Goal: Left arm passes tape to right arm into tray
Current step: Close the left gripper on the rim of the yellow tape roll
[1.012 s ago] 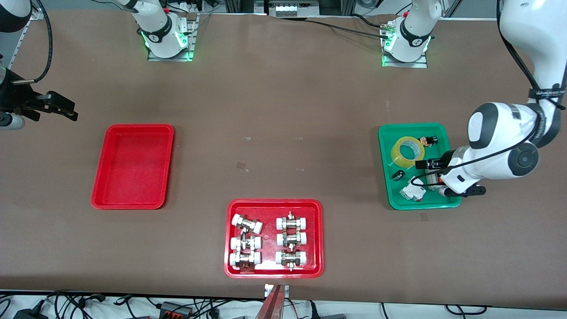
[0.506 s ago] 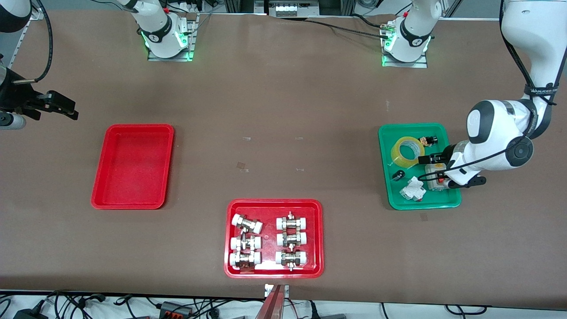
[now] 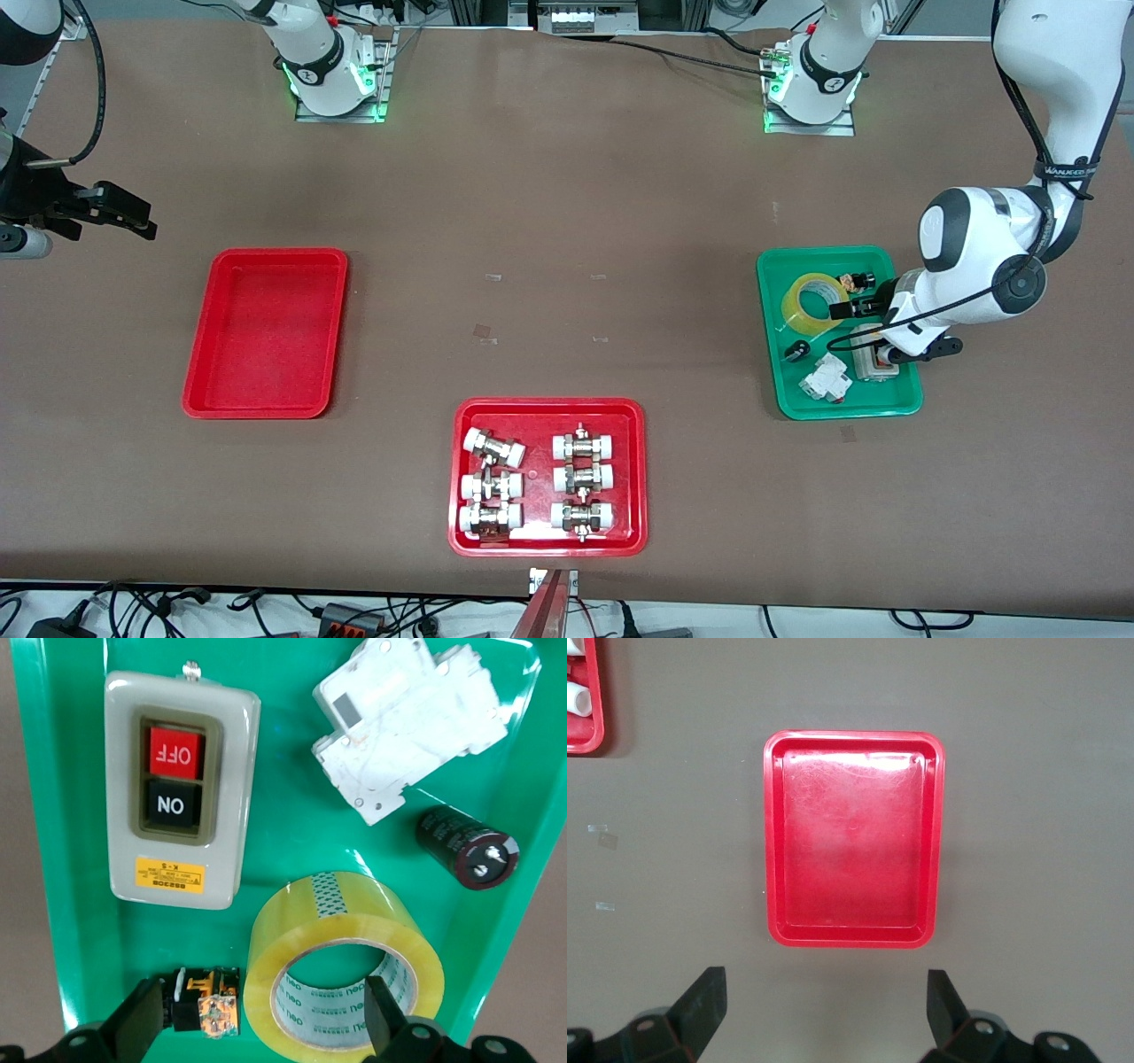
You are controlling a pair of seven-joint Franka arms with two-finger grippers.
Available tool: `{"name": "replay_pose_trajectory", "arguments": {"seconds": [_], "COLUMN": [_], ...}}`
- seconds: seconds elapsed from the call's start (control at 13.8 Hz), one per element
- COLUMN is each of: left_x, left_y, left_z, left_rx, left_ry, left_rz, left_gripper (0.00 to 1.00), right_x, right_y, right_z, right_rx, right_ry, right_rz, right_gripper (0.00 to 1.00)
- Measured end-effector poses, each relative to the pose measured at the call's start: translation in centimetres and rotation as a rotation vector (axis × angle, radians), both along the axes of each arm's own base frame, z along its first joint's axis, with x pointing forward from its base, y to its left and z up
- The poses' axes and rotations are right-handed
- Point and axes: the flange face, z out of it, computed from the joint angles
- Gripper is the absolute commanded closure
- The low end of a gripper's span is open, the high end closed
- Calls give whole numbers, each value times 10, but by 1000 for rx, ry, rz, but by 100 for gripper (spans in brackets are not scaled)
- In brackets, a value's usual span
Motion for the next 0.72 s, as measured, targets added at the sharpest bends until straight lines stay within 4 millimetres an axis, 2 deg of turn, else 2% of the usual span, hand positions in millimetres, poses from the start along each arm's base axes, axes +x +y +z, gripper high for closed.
{"name": "replay_pose_trajectory", "arguments": {"seconds": [0.22,0.72], "left_x": [-8,-17], "left_y": [-1,-2], "left_z": [-10,-19], "left_rx": [11,19], "left_ry": [7,26], "left_rz": [41,70], "left_gripper": [0,1], "right_x": [0,0], "right_y": [0,0], "right_z": [0,-1], "right_rx": [0,0], "right_ry": [1,2], "right_rz": [0,0], "right_gripper": [0,0]}}
